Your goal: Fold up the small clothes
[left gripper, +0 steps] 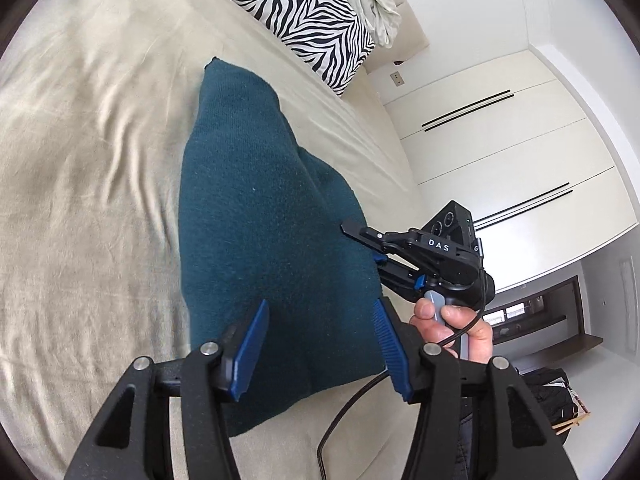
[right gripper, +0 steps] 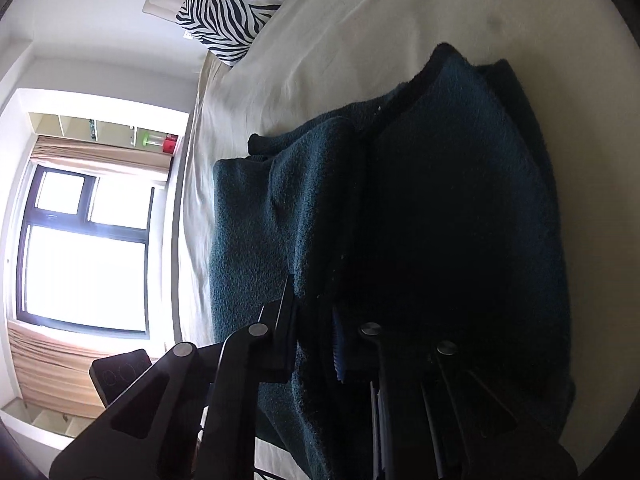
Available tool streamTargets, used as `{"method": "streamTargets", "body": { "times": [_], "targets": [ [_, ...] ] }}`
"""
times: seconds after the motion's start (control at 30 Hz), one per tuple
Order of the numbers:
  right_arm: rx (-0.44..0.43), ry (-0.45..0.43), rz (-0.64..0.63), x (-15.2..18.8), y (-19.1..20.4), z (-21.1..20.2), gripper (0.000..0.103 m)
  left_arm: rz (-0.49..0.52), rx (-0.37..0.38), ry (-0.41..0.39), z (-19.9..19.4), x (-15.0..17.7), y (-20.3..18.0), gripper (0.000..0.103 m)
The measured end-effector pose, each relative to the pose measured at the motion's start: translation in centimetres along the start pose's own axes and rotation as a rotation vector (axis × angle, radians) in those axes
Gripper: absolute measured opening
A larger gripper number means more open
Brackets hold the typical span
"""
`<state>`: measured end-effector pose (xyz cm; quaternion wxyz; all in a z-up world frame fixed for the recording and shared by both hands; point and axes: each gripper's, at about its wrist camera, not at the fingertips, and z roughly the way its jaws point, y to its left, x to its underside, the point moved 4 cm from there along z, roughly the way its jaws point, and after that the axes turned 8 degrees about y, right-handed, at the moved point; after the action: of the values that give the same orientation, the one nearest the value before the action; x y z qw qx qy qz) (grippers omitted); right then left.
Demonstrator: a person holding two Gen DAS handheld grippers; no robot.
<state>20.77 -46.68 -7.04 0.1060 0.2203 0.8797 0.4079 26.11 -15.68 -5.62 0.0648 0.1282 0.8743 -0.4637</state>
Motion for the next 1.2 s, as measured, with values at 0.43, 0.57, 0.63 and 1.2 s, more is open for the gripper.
{"method": "streamTargets", "body": {
  "times": [0.43, 0.57, 0.63, 1.2],
  "targets": [
    [0.128, -0.044, 0.024, -2.1, -4.4, -7.6, 0.012, 0.109, -0.055, 0.029, 3.3, -0.5, -4.0, 0.057],
    [0.100, -0.038, 0.075, -1.7, -7.9, -6.1, 0.012, 0.137, -0.121, 0.037, 4.9, -0.7, -4.2, 0.057],
    [0.024, -0.064, 0.106, -1.5, -8.8, -6.2, 0.014, 0.170, -0.159, 0.033, 5.4, -0.8, -4.6, 0.057],
    [-0.049, -0.167, 0.001, -4.4, -2.2, -5.9, 0.027, 0.276, -0.451, 0.005, 12.8, -11.7, -4.2, 0.057]
  ]
}}
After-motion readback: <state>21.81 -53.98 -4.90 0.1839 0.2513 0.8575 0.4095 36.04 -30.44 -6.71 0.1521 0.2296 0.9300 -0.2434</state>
